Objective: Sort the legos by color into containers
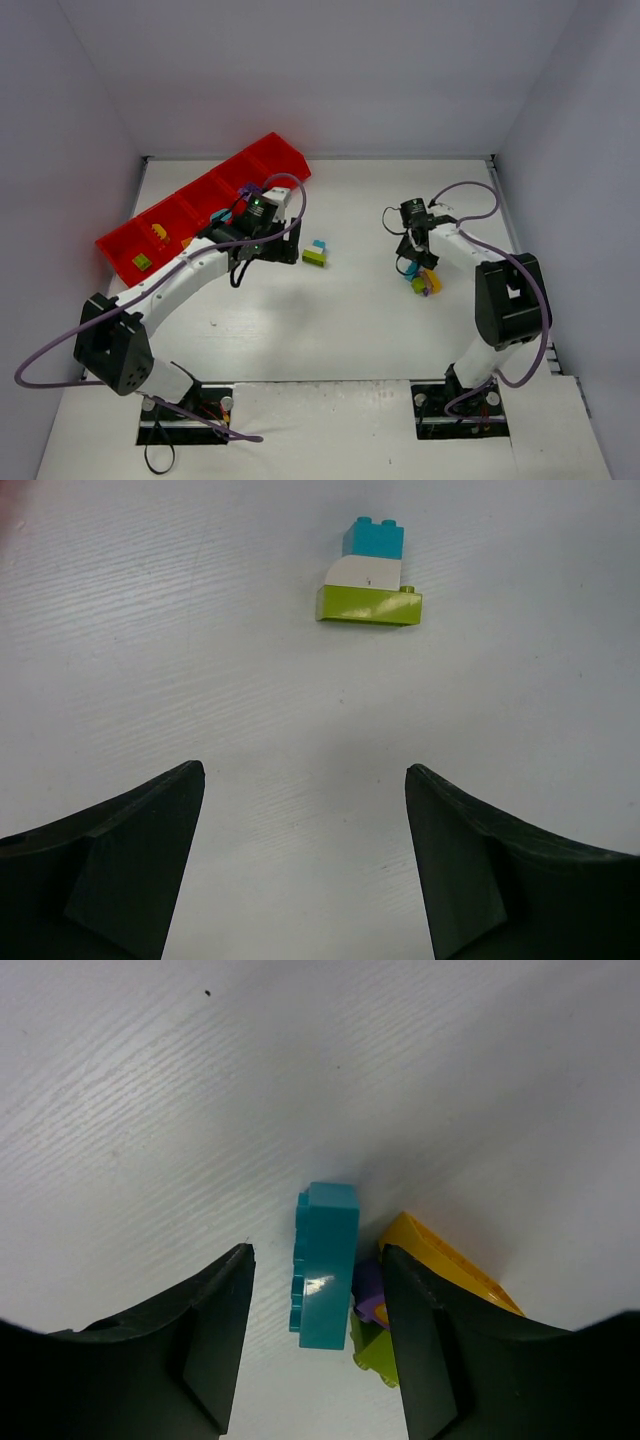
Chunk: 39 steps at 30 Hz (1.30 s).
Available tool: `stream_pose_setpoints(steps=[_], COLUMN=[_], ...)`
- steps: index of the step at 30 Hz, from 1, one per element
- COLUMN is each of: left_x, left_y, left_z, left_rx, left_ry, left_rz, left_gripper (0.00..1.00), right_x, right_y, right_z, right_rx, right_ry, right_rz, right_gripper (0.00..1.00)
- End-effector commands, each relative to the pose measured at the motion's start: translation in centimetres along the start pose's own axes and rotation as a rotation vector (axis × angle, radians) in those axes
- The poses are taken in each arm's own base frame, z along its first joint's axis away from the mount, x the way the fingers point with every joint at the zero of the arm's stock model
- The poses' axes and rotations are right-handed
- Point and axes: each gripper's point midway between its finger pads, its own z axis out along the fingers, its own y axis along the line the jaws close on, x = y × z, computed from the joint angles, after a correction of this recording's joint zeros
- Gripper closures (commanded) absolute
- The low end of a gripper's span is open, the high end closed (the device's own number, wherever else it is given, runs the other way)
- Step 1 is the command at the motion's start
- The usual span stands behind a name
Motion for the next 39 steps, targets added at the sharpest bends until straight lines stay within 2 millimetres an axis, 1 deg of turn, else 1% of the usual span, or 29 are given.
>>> stream_pose_setpoints(steps=[1,4,5,7,8,10,11,12,13,14,15,16,17,18,19,20,22,23,25,26,28,30,31,32,33,34,35,37,39], left_x=[-1.4,-1.1,-0.9,-0.7,-0.7,-0.6,-0.8,-0.9,-1.6,-1.6,-2.1,-2.4,-3.1,-3.3,-3.7,-4.6,-5.2,-6.1,-6.7,-7.7,-9.0,-9.2,-10.1,-9.9,-10.1,-10.8,-10.5,-11.0,-10.8], left_y=[-0.5,-0.3,-0.2,-0.1,-0.1,-0.4,-0.5,-0.7,-1.4,-1.4,-2.0,-2.4,-3.1,-3.5,-3.9,-4.6,-5.5,-6.2,-6.9,-7.6,-8.4,-9.7,-10.3,-11.2,-11.7,-12.1,-12.9,-13.7,-14.5], left_z=[-1.6,-1.8,-1.7,-1.8,-1.8,-1.9,-2.1,-2.2,-2.7,-2.7,-2.9,-3.2,-3.5,-3.7,-3.9,-4.2,-4.3,-4.5,-4.4,-4.6,-4.7,-4.4,-4.8,-4.4,-4.3,-4.5,-4.0,-3.9,-3.3], left_rx=[0.020,0.017,0.012,0.011,0.011,0.025,0.034,0.045,0.084,0.085,0.115,0.134,0.168,0.188,0.208,0.238,0.288,0.316,0.352,0.382,0.410,0.430,0.437,0.443,0.442,0.440,0.445,0.453,0.460], left_ry=[-0.063,-0.062,-0.059,-0.058,-0.058,-0.058,-0.064,-0.072,-0.101,-0.102,-0.120,-0.135,-0.154,-0.162,-0.177,-0.209,-0.229,-0.256,-0.268,-0.297,-0.336,-0.339,-0.360,-0.350,-0.353,-0.371,-0.356,-0.362,-0.355], left_rz=[-0.005,-0.006,-0.006,-0.009,-0.011,-0.014,-0.017,-0.017,-0.018,-0.019,-0.018,-0.021,-0.034,-0.041,-0.052,-0.081,-0.110,-0.151,-0.189,-0.220,-0.240,-0.227,-0.222,-0.200,-0.192,-0.182,-0.173,-0.167,-0.157], left_gripper=[0.25,0.25,0.25,0.25,0.25,0.25,0.25,0.25,0.25,0.25,0.25,0.25,0.25,0.25,0.25,0.25,0.25,0.25,0.25,0.25,0.25,0.25,0.25,0.25,0.25,0.25,0.25,0.25,0.25], right_x=[-0.7,-0.5,-0.2,0.0,0.2,0.1,-0.4,-0.5,-1.4,-1.9,-2.3,-2.5,-3.3,-3.7,-3.8,-4.7,-4.9,-5.0,-5.3,-5.1,-5.6,-5.3,-5.4,-5.2,-5.3,-5.3,-5.3,-5.4,-5.4], right_y=[0.8,1.1,1.1,1.4,1.5,2.0,2.5,3.1,5.1,5.6,6.6,7.8,9.2,10.0,10.7,11.8,12.9,13.4,13.9,14.3,14.8,15.0,15.3,15.4,15.6,15.8,15.9,16.1,16.4], right_z=[1.0,1.5,1.7,1.9,1.9,1.7,1.2,0.7,-1.0,-1.1,-2.0,-4.0,-5.2,-6.4,-8.2,-9.4,-11.7,-12.5,-14.0,-14.6,-16.2,-17.0,-17.6,-18.0,-18.3,-18.8,-19.1,-19.6,-20.2], right_rx=[0.003,-0.006,-0.008,-0.020,-0.028,-0.049,-0.070,-0.096,-0.208,-0.227,-0.287,-0.390,-0.469,-0.529,-0.601,-0.668,-0.754,-0.792,-0.839,-0.876,-0.939,-0.975,-0.995,-1.008,-1.021,-1.038,-1.050,-1.075,-1.097], right_ry=[-0.012,0.000,0.007,0.013,0.019,0.004,-0.009,-0.019,-0.040,-0.060,-0.073,-0.072,-0.102,-0.108,-0.099,-0.132,-0.127,-0.132,-0.135,-0.119,-0.121,-0.107,-0.110,-0.098,-0.097,-0.100,-0.097,-0.096,-0.091], right_rz=[0.001,-0.009,-0.012,-0.020,-0.026,-0.047,-0.049,-0.064,-0.067,-0.059,-0.058,-0.047,-0.032,-0.020,0.003,0.022,0.061,0.073,0.108,0.144,0.205,0.228,0.238,0.252,0.258,0.262,0.274,0.280,0.282], right_gripper=[0.51,0.60,0.65,0.72,0.79,0.88,0.99,1.00,1.00,1.00,1.00,1.00,1.00,1.00,1.00,1.00,1.00,1.00,1.00,1.00,1.00,1.00,1.00,1.00,1.00,1.00,1.00,1.00,1.00])
